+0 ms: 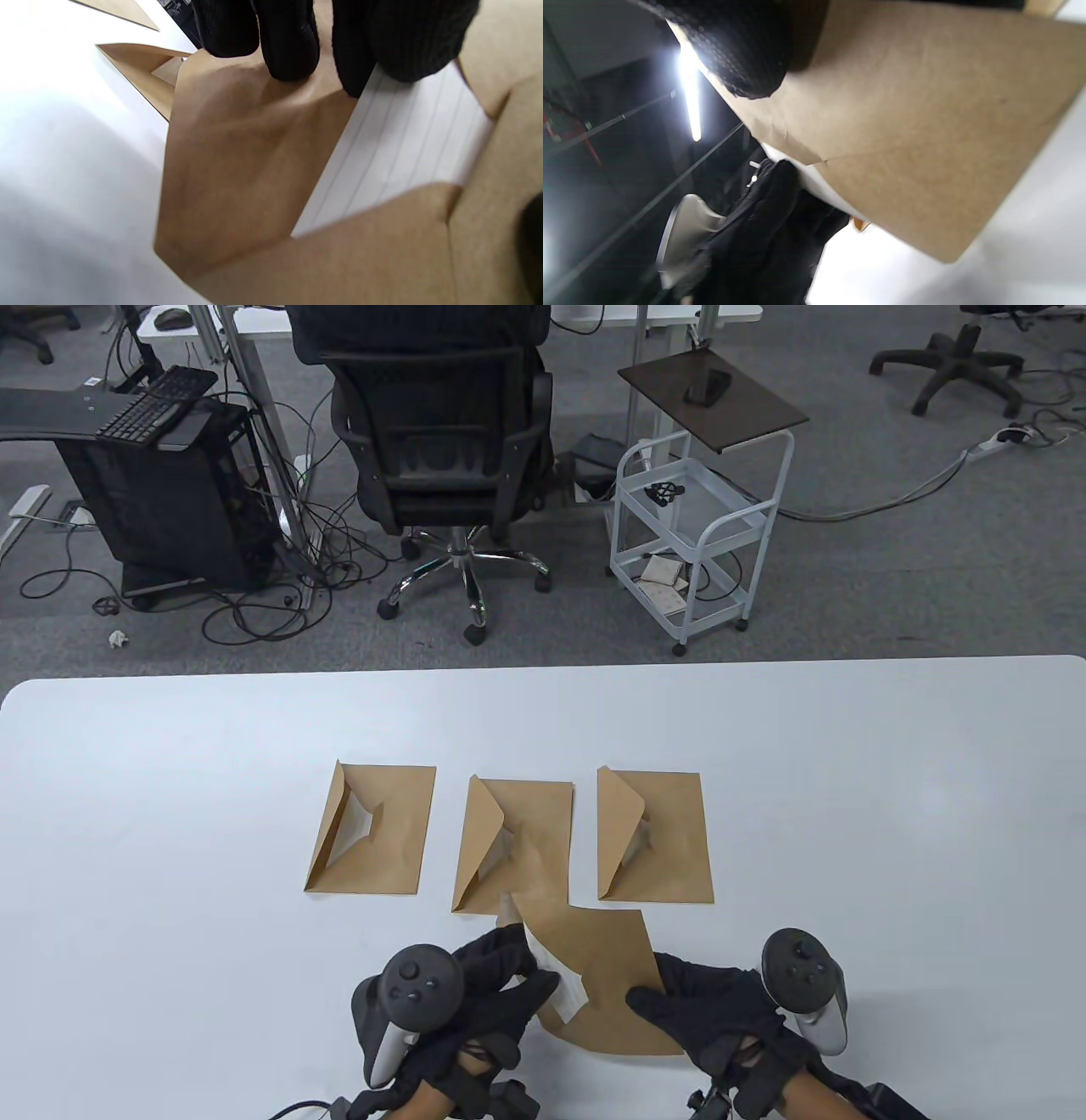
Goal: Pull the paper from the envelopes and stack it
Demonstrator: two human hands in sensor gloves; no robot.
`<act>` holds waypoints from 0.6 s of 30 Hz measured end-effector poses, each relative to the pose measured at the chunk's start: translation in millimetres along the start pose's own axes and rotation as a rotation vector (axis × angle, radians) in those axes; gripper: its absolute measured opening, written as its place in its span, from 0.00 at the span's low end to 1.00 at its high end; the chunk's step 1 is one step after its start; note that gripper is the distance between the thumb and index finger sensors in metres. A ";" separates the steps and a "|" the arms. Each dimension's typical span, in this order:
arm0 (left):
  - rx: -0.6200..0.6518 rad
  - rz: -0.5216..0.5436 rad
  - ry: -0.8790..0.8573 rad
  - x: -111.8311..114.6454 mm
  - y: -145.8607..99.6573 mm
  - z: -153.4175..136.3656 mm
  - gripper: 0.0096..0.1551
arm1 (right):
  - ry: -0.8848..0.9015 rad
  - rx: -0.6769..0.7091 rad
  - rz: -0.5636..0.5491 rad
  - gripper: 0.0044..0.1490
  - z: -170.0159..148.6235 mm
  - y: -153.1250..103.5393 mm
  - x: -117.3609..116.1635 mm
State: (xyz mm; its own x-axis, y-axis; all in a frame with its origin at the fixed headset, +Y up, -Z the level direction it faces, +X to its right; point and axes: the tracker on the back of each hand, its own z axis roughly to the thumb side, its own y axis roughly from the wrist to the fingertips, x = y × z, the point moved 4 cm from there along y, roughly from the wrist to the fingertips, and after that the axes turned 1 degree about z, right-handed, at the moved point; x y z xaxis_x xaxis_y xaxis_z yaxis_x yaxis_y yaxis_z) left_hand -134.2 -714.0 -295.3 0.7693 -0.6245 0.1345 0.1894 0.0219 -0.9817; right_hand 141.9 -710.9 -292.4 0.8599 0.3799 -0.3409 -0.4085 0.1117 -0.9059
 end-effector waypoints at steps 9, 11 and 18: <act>-0.036 0.050 0.049 -13.7 2.8 -10.7 0.17 | -0.002 -0.007 -0.088 0.25 0.9 -4.1 19.6; -0.053 0.058 0.065 -17.7 3.7 -14.8 0.17 | -0.010 -0.011 -0.099 0.25 0.5 -4.9 25.6; -0.140 0.115 0.197 -42.6 9.2 -38.8 0.18 | 0.069 -0.049 -0.223 0.25 -7.9 -11.0 65.1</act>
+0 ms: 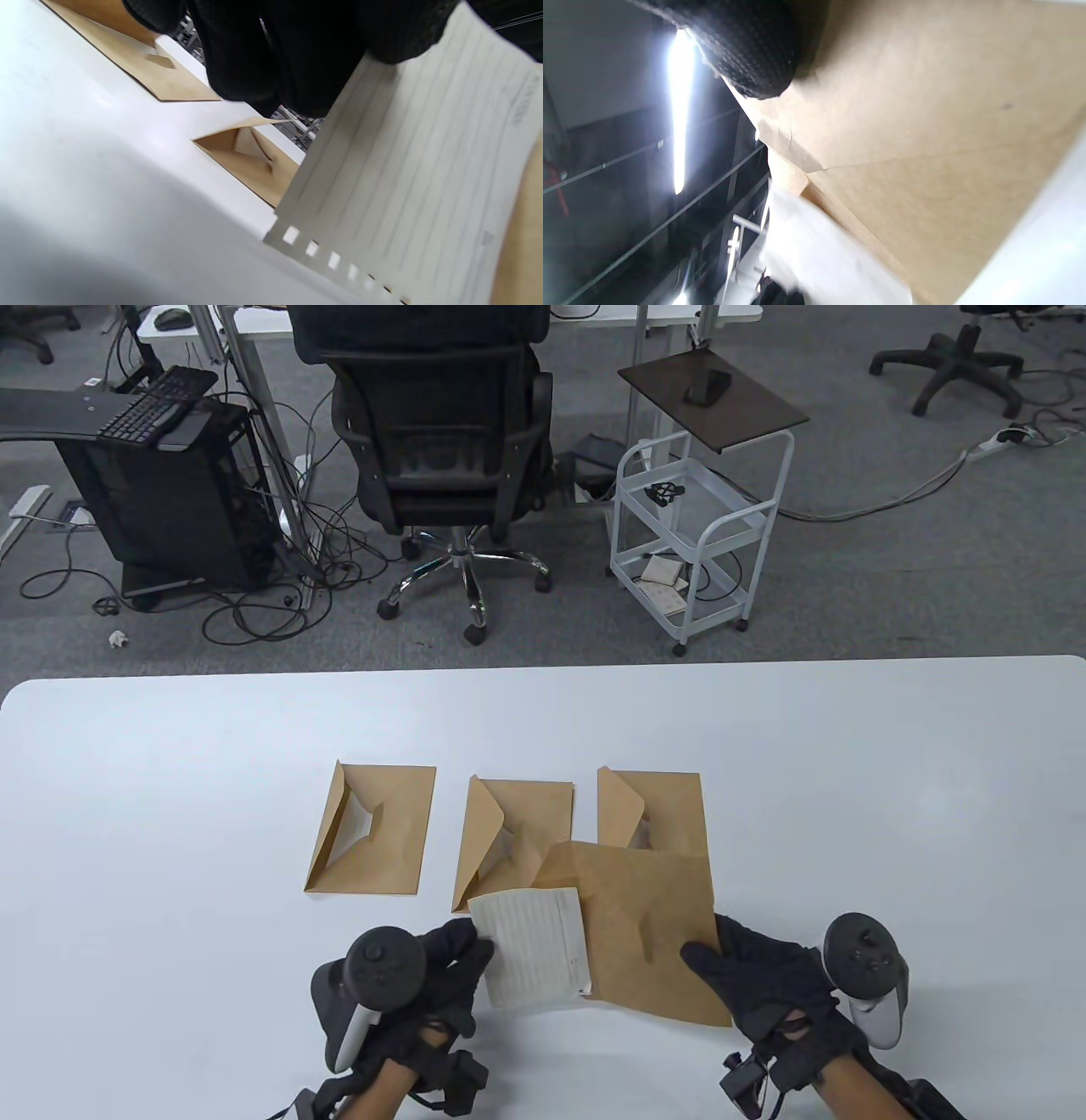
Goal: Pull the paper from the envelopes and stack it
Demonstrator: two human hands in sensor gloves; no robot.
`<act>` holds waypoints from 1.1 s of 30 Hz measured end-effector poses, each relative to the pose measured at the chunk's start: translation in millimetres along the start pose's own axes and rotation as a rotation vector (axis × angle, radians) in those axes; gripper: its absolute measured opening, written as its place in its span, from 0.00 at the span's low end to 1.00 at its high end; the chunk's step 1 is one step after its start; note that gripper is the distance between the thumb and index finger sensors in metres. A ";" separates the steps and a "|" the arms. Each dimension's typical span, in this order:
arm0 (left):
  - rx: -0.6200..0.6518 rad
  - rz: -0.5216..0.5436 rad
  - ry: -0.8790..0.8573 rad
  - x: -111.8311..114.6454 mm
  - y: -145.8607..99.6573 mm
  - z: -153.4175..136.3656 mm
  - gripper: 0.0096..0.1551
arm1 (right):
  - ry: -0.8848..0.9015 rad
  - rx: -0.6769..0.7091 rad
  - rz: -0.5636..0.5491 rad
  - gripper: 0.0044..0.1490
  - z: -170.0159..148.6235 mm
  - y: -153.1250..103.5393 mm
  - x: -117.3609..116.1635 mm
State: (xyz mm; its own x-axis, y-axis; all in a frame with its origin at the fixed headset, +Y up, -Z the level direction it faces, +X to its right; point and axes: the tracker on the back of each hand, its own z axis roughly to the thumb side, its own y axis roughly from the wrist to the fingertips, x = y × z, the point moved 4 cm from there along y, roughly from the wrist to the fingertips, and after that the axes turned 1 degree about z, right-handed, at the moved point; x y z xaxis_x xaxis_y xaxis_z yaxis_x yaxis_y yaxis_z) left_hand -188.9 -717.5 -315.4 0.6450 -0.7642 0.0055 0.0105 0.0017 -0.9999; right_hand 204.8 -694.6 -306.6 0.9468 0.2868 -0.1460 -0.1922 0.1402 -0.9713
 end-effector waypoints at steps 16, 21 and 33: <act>0.042 -0.137 0.574 38.5 7.0 8.4 0.44 | 0.018 -0.062 -0.109 0.26 -16.0 4.1 37.6; 0.106 -0.136 0.762 51.1 5.4 19.4 0.32 | 0.000 -0.049 -0.097 0.26 -13.3 3.8 33.7; 0.091 -0.179 0.892 66.1 6.7 16.4 0.24 | -0.013 -0.055 -0.084 0.26 -13.8 4.4 30.1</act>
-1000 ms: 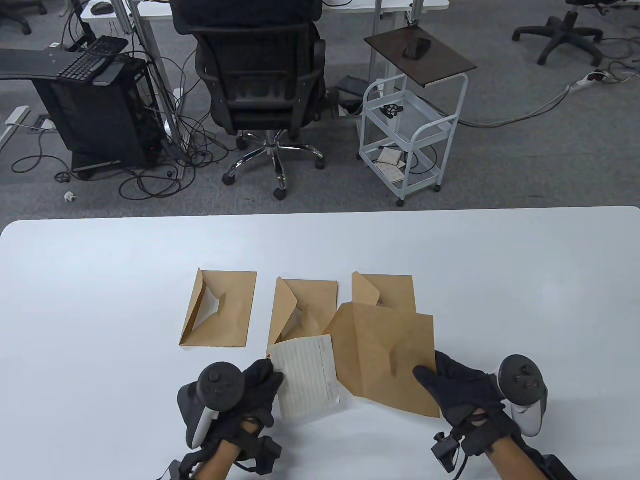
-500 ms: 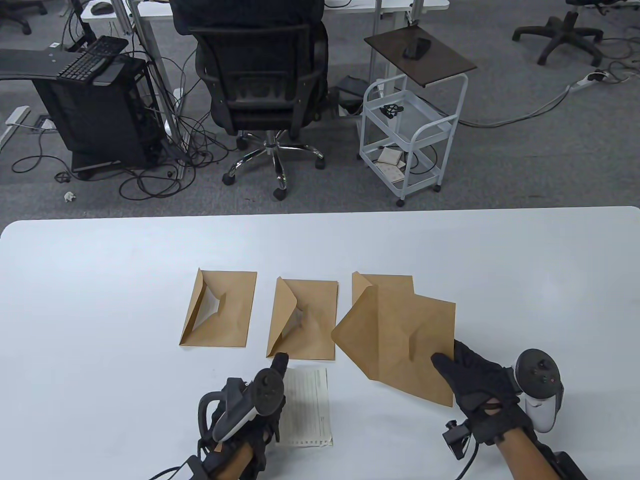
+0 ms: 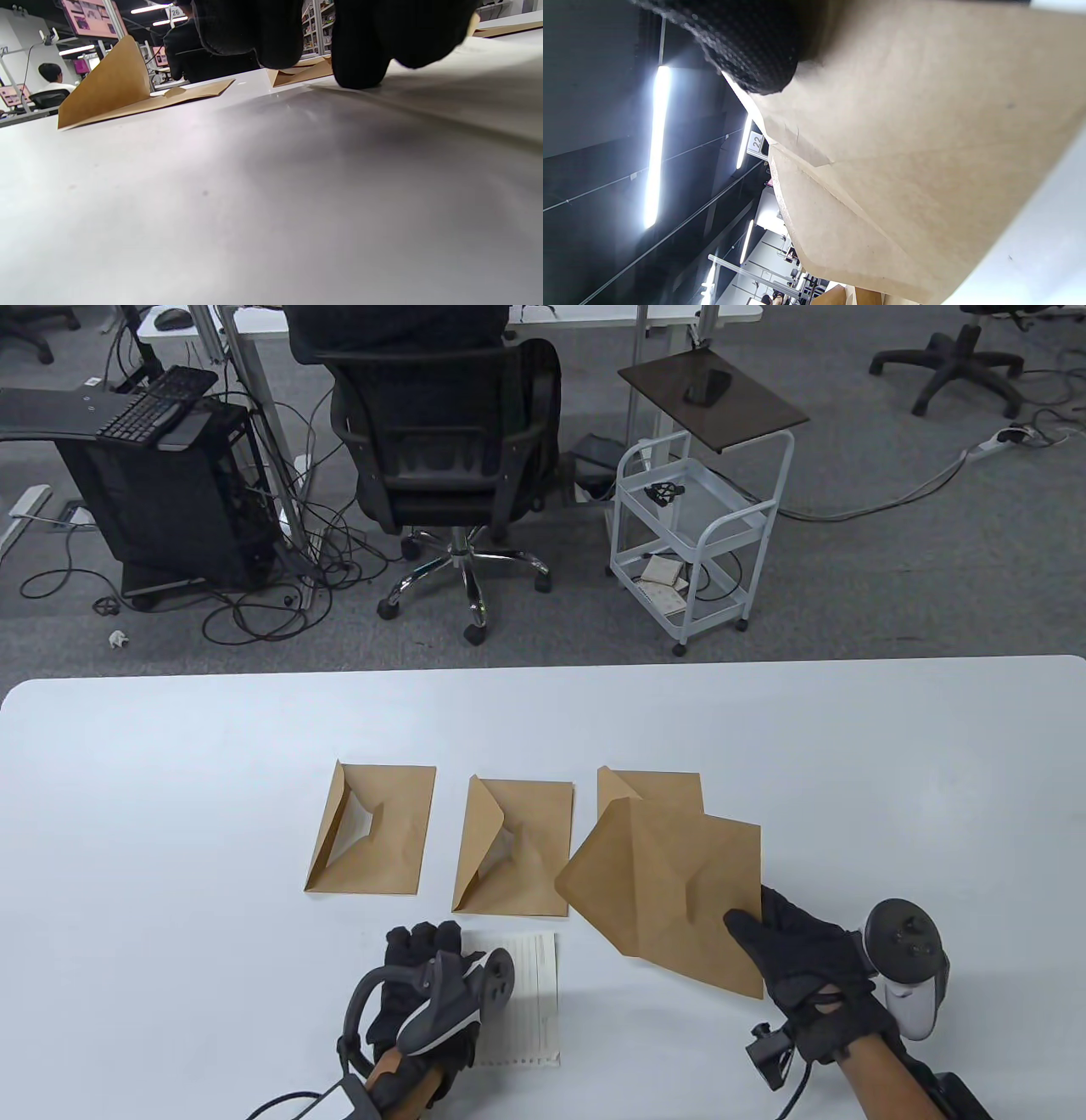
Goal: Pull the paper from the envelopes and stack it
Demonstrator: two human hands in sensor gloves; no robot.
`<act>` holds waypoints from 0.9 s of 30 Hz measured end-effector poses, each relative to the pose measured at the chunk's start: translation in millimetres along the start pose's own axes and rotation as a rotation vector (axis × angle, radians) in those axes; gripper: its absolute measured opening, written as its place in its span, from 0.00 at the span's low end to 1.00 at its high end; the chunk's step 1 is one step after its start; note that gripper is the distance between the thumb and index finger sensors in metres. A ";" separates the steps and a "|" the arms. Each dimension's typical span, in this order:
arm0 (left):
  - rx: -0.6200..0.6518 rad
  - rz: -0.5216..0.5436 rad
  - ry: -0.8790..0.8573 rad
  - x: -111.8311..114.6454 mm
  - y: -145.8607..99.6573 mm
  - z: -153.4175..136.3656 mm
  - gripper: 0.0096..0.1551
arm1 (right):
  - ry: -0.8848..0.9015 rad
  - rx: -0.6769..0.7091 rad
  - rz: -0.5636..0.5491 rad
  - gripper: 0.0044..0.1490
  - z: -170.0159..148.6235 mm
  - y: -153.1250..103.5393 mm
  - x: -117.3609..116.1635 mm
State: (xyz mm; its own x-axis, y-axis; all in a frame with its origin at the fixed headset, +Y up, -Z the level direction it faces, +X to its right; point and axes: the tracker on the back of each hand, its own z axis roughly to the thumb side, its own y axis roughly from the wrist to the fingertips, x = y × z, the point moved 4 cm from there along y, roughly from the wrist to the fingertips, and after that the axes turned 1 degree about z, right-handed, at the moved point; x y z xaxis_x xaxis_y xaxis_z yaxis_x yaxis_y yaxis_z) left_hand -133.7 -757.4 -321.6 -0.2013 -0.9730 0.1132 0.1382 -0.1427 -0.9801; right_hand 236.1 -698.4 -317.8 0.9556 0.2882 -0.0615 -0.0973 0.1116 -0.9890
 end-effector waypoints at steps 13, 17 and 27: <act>0.048 0.109 -0.098 -39.2 -11.6 -7.5 0.44 | 0.034 -0.028 0.022 0.27 2.7 -2.6 -1.2; 0.054 0.234 -0.096 -60.3 -19.4 -13.6 0.47 | 0.043 -0.047 0.030 0.27 2.0 -3.4 -2.5; 0.037 0.372 -0.106 -48.6 -34.0 -30.1 0.48 | 0.081 -0.119 0.092 0.28 -1.5 -6.6 -11.5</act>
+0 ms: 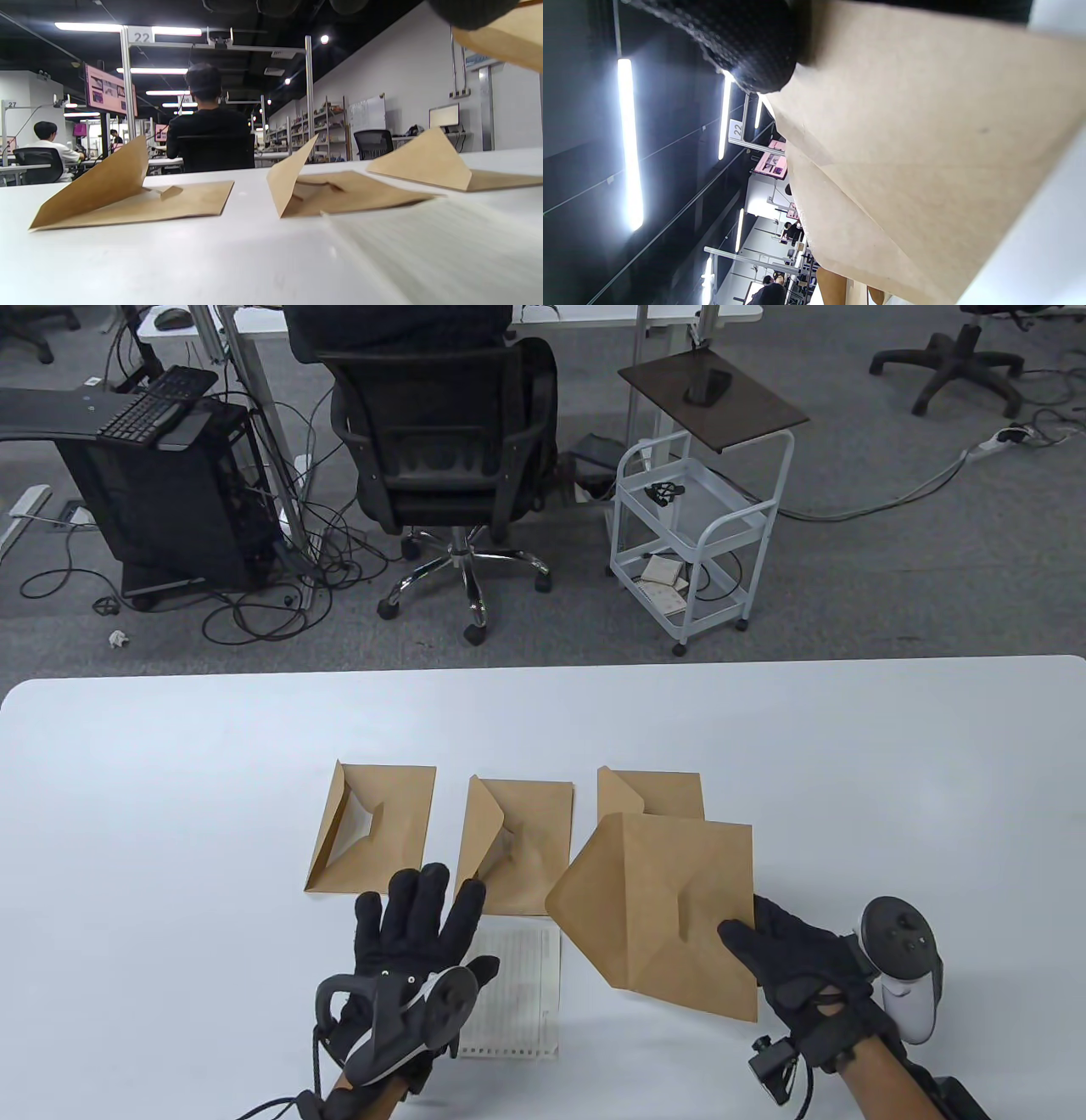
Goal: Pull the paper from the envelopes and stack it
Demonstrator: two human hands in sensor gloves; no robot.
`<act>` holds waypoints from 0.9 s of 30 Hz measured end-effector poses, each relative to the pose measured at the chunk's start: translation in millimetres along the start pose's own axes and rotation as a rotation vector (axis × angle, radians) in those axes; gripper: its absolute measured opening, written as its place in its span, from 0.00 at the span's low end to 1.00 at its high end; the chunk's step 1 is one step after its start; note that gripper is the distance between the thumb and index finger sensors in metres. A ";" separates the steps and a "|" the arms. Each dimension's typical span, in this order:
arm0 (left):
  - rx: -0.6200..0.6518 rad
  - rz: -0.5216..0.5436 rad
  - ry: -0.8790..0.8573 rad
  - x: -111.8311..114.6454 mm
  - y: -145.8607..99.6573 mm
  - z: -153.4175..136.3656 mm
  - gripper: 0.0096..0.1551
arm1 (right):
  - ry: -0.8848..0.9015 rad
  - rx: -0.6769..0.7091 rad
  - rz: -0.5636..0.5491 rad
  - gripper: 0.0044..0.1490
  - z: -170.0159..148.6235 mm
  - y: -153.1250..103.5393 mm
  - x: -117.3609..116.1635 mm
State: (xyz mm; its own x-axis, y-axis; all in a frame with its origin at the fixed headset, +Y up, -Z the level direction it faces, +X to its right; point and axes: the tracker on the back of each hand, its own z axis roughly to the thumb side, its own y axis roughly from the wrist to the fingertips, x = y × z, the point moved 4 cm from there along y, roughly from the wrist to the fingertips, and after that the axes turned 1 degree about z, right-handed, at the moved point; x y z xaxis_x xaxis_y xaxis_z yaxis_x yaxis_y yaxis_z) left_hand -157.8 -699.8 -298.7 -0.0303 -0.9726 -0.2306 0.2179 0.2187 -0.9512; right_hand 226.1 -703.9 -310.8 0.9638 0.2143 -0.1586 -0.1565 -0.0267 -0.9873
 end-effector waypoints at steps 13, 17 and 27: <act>-0.010 -0.028 -0.013 5.5 -5.2 1.7 0.46 | -0.203 -0.070 0.041 0.42 2.9 -3.5 -12.8; -0.012 -0.039 -0.025 6.7 -5.6 1.3 0.46 | -0.333 -0.103 0.035 0.51 -3.7 -1.5 -17.0; -0.008 -0.050 -0.016 7.5 -6.2 2.7 0.46 | -0.672 -0.154 0.014 0.39 -16.4 3.9 -26.6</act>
State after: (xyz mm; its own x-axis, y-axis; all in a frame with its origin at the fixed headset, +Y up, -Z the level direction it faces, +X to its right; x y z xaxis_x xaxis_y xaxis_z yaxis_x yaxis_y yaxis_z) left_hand -156.7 -708.7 -294.0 -0.0257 -0.9834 -0.1795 0.2089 0.1703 -0.9630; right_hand 203.5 -725.7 -310.5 0.6109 0.7708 -0.1806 -0.0875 -0.1610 -0.9831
